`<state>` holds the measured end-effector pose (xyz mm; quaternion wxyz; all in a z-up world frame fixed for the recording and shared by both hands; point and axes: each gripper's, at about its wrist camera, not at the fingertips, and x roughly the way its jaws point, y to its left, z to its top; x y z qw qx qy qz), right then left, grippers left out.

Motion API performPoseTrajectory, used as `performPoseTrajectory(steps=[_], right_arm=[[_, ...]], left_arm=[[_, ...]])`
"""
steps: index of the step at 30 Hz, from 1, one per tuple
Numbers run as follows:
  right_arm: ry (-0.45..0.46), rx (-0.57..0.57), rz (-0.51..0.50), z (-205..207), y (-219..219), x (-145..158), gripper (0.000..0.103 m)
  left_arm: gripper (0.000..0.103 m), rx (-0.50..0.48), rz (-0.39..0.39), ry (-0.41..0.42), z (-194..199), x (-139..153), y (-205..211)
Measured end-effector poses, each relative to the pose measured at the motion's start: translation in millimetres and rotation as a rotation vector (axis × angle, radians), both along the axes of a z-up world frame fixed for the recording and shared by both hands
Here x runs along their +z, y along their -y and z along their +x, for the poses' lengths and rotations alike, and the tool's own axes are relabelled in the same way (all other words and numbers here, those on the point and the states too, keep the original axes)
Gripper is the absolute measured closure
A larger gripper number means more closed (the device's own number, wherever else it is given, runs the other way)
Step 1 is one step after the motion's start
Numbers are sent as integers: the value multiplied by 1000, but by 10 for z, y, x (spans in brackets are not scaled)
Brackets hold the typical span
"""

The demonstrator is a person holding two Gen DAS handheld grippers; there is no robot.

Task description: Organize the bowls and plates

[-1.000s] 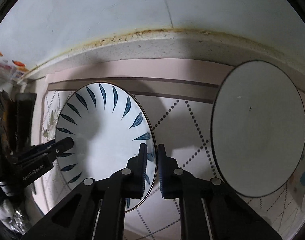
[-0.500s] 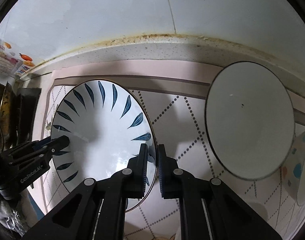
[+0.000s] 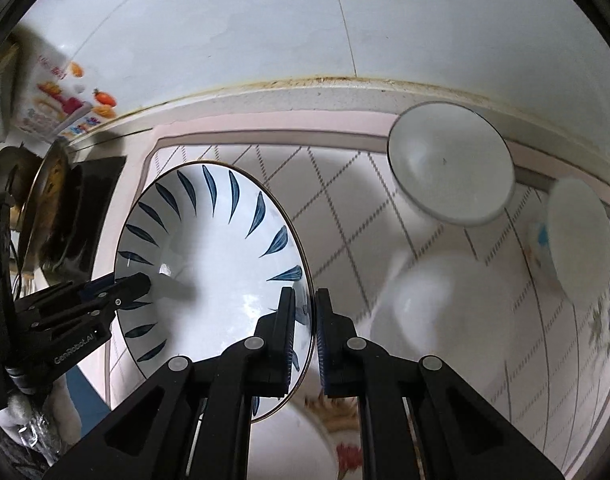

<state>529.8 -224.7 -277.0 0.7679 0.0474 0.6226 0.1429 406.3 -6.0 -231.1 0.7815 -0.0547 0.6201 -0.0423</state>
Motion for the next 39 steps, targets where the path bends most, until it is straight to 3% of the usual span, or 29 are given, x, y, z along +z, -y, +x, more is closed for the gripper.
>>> performPoseTrajectory(steps=[8,18,31,39], right_arm=[[6,-12,2,-763,77,152,92],[-50,-38,-11,-1454,137,-118,92],[-116,-55,-26,-1678,245,-537,92],[-138,-43,-32,-1667,240,-618,92]], left_arm=[[82,-45,5,13,-463,34,82],[82,-79,10,-26,-897,-189,219],[82,-89,44,-77,-1018,-491,342],[82,-89,55,-87,-1002,-519,357]])
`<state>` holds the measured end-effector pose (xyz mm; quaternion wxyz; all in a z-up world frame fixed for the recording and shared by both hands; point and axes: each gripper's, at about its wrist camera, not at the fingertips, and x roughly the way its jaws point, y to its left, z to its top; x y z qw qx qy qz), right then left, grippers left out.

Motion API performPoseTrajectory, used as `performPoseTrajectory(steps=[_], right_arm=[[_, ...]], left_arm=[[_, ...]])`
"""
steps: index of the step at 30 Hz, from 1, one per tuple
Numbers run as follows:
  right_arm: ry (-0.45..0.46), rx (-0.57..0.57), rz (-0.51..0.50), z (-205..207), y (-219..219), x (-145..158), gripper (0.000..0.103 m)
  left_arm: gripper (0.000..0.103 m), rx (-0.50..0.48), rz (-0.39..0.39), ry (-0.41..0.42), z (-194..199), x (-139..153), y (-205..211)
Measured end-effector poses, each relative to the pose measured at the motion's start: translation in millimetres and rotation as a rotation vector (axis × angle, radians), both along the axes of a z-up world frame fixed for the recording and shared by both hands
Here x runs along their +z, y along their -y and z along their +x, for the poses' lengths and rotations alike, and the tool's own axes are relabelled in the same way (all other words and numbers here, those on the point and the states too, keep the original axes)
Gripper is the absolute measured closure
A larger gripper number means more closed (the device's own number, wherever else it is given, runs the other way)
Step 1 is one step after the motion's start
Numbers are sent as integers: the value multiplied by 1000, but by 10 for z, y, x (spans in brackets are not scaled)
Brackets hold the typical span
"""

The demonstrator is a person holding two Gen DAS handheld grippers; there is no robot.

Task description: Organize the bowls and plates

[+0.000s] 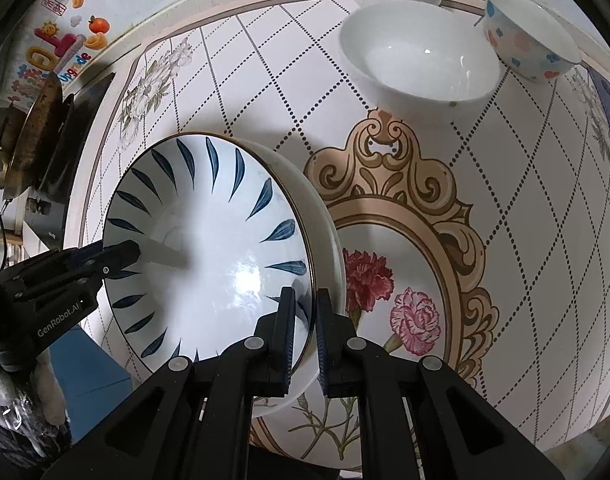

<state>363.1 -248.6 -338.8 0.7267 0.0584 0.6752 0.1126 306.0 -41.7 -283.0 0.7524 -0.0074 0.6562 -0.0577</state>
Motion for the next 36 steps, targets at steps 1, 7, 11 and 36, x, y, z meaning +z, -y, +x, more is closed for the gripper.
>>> performPoseTrajectory(steps=[1,7,11,36], right_arm=[[-2,1,0,5,-9,-4,92],[-13,8,-3,15,-42,-37,92],[-24,14,-5,26,-69,-75,92],[-32,-21,-33,0,-76,5,89]], left_arm=[[82,0,2,1,2,1,1],[82,3,11,-5,-7,-20,10],[82,3,15,-5,-5,-20,12],[82,14,-11,-47,-64,-111,17]])
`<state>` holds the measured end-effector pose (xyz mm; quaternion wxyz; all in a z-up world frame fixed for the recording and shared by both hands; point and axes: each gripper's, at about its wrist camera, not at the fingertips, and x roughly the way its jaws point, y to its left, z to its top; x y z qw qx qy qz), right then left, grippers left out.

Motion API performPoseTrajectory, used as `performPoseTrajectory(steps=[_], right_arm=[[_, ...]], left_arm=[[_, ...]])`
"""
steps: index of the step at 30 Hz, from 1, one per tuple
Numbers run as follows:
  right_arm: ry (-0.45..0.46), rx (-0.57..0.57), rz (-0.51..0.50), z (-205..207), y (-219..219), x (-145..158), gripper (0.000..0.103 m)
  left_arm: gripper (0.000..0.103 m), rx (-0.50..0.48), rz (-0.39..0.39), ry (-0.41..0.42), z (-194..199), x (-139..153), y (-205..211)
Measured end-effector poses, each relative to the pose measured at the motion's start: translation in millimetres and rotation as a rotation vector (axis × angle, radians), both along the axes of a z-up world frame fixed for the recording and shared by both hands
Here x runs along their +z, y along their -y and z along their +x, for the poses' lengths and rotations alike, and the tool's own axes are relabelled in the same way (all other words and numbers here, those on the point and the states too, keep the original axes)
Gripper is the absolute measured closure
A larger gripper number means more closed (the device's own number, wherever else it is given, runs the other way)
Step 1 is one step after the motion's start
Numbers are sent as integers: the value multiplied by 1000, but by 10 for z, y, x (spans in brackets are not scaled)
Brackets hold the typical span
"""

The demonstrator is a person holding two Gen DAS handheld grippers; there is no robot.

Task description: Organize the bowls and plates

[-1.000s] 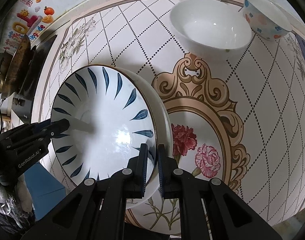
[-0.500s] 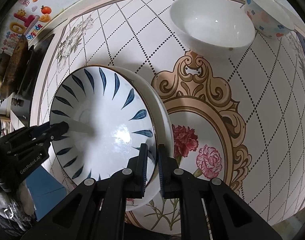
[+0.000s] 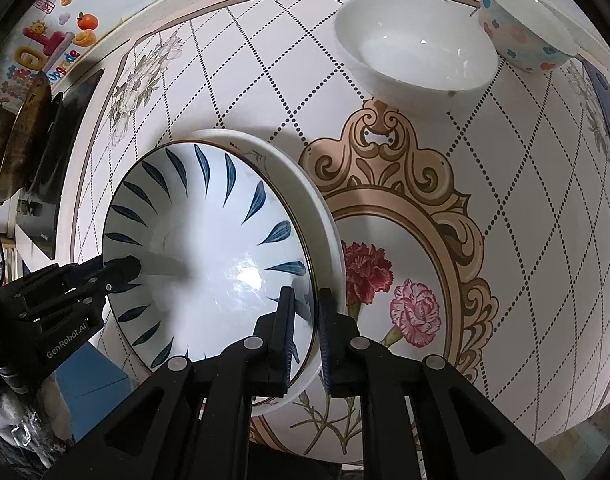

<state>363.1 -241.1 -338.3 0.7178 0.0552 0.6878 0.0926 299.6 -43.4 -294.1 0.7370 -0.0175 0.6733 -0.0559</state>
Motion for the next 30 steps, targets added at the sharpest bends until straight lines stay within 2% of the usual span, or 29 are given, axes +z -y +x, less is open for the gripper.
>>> performPoseTrajectory(steps=[7,13,17,23,27,30], right_arm=[[0,-5,-1,-19,27,15,89],[36,-8,-30,-68,57,207,89],[88,-13,-28,-234,74,553,89],[179,-52,33,-677,102,1215,89],[231,-83,70,-1014,108,1624,89],[259,-97,68,-1253,75,1817,89]], left_arm=[[82,4,-1,5,-36,-11,-46],[82,-7,40,74,-161,316,-70],[82,-15,50,139,-310,737,-69],[82,-25,17,215,-639,1323,-68],[82,-32,-19,231,-831,1542,-64],[82,-45,-39,254,-997,1714,-50]])
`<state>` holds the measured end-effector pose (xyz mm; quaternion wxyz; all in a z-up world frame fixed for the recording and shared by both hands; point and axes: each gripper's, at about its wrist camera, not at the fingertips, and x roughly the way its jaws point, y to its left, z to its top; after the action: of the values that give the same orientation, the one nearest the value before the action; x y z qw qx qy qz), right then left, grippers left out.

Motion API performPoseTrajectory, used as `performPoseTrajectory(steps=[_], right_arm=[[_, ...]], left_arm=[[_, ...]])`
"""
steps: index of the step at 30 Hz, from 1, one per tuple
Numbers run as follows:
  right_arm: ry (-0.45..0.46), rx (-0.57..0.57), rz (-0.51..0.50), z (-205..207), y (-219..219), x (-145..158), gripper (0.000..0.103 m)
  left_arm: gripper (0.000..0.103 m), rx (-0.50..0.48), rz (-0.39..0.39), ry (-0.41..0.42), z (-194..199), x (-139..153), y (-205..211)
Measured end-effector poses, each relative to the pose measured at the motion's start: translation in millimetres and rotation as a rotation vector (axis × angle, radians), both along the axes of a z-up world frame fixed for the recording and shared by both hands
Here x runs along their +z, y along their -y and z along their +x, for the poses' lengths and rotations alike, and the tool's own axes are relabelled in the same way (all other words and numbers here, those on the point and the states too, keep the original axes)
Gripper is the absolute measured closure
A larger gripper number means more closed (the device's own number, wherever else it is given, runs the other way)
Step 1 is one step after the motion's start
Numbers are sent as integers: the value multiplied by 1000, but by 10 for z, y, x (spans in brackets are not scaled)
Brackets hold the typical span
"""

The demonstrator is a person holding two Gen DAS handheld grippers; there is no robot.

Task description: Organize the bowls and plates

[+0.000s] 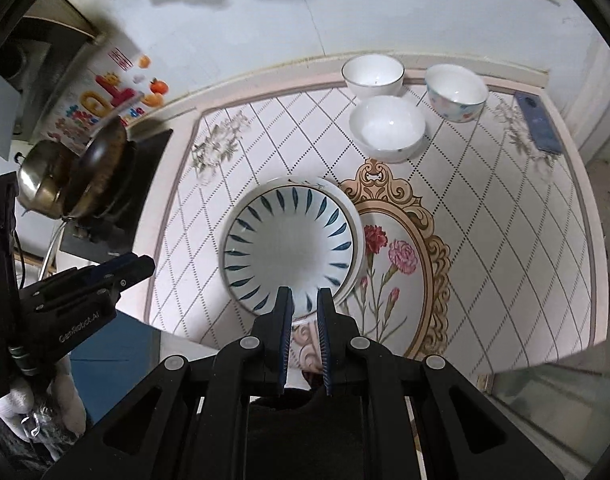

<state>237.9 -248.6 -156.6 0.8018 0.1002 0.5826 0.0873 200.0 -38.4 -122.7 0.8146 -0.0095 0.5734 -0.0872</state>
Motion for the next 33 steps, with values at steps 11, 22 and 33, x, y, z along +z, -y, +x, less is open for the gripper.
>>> performPoseTrajectory(steps=[11,22,33], right_arm=[[12,-2,15,-596,-158,340,89],[-17,-40,68,35,351,101,52],[-104,-134,136,1672,1333,-768,52]], left_arm=[[81,-40,-33,-1,-373,214,15],[76,45,-70,-39,517,-93,437],[76,151,-157,-241,2064,-1115,1077]])
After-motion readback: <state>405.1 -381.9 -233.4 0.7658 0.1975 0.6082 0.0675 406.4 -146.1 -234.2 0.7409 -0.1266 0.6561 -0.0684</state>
